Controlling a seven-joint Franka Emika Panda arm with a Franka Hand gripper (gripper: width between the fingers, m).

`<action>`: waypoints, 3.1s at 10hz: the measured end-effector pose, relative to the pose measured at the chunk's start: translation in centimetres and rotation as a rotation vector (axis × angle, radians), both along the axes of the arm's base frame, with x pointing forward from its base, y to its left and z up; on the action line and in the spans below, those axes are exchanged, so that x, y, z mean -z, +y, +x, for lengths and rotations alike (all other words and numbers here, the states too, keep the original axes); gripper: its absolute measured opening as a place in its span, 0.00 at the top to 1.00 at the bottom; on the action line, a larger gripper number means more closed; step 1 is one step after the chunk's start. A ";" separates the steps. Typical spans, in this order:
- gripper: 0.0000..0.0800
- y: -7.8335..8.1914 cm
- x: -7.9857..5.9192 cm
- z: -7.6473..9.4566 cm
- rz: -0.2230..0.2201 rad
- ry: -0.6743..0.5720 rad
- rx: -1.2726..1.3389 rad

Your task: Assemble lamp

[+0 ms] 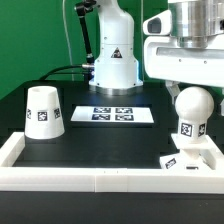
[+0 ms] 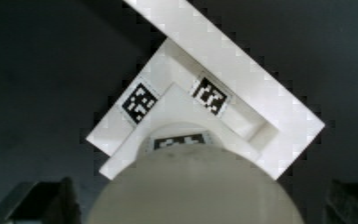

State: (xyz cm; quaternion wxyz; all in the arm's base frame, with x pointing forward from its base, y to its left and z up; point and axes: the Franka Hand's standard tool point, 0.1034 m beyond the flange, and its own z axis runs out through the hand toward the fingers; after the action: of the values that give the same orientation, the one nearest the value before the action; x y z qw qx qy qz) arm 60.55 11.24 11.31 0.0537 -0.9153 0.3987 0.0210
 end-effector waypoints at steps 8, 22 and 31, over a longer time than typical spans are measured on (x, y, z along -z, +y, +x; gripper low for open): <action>0.13 -0.5 0.0 0.0 -0.030 -0.073 -0.711; 0.13 -1.2 -0.1 0.4 -0.095 -0.117 -1.786; 0.28 -1.4 0.3 0.2 -0.129 -0.065 -2.102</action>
Offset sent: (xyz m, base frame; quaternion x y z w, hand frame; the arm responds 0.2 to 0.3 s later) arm 0.0000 0.0000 0.0000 0.0000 0.0000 -0.1938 0.9810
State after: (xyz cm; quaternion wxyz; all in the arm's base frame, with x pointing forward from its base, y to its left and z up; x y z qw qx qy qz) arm 60.77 9.80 11.01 -0.0299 -0.8019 -0.5967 0.0113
